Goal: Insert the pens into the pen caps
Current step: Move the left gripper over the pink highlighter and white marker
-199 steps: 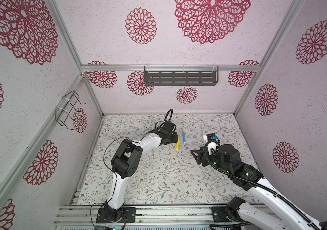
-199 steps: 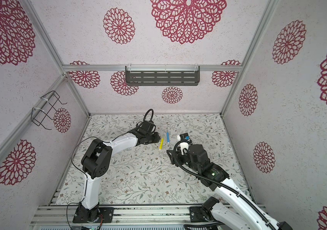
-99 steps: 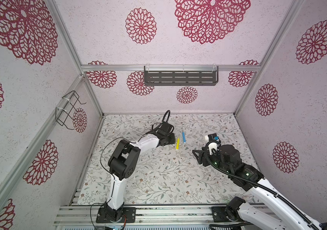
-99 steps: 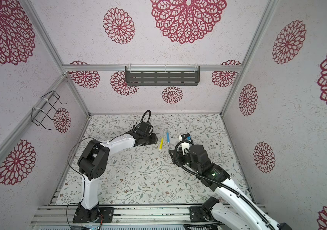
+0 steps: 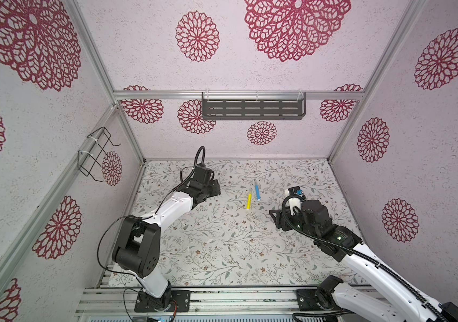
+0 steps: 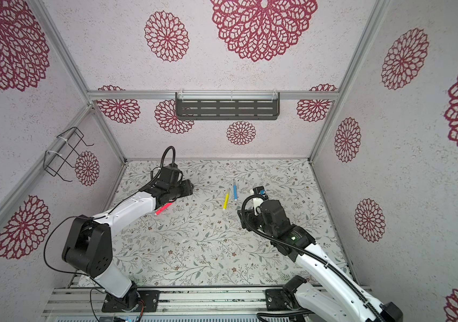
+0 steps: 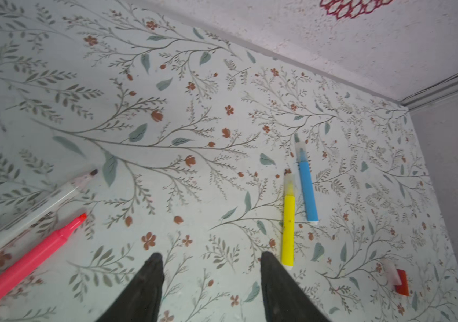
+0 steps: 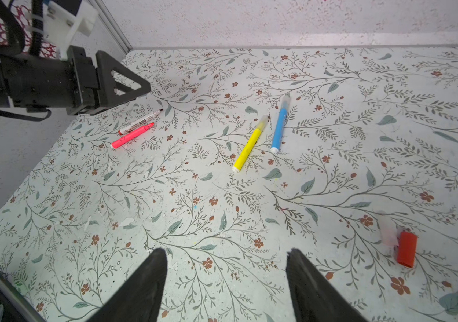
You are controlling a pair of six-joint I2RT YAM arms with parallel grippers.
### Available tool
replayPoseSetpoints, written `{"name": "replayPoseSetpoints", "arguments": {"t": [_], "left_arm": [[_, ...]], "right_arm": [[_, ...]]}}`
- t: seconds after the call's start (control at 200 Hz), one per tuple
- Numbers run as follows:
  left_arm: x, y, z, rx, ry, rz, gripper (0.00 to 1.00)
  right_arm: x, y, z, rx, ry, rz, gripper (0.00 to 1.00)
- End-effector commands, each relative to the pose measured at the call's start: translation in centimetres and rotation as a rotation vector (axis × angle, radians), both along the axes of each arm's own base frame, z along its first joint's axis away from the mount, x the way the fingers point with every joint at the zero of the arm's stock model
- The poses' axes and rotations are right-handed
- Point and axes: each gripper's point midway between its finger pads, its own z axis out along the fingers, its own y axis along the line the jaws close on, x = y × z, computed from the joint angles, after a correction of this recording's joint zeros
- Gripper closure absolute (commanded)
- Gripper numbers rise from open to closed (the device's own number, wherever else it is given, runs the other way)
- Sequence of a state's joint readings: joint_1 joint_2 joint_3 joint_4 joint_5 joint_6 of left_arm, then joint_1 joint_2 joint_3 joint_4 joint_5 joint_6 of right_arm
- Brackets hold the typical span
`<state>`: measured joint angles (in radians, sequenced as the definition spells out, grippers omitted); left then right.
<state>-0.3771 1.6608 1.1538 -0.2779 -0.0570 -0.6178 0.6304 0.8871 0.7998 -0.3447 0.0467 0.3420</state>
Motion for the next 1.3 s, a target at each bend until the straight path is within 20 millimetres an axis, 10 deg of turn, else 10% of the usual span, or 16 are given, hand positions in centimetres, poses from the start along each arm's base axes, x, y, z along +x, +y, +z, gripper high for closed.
{"name": "replayPoseSetpoints", "arguments": {"t": [0.0, 0.415, 1.296], "left_arm": [[-1.2, 2.7, -1.0, 0.043, 0.028, 0.04, 0.41], [-3.7, 8.9, -3.8, 0.047, 0.092, 0.143, 0.42], [-3.9, 12.8, -7.9, 0.027, 0.181, 0.206, 0.44]], "right_arm": [[0.4, -0.2, 0.7, 0.017, -0.017, -0.021, 0.29], [0.8, -0.3, -0.2, 0.005, 0.011, -0.033, 0.29], [1.3, 0.8, -0.4, 0.019, 0.025, 0.003, 0.29]]}}
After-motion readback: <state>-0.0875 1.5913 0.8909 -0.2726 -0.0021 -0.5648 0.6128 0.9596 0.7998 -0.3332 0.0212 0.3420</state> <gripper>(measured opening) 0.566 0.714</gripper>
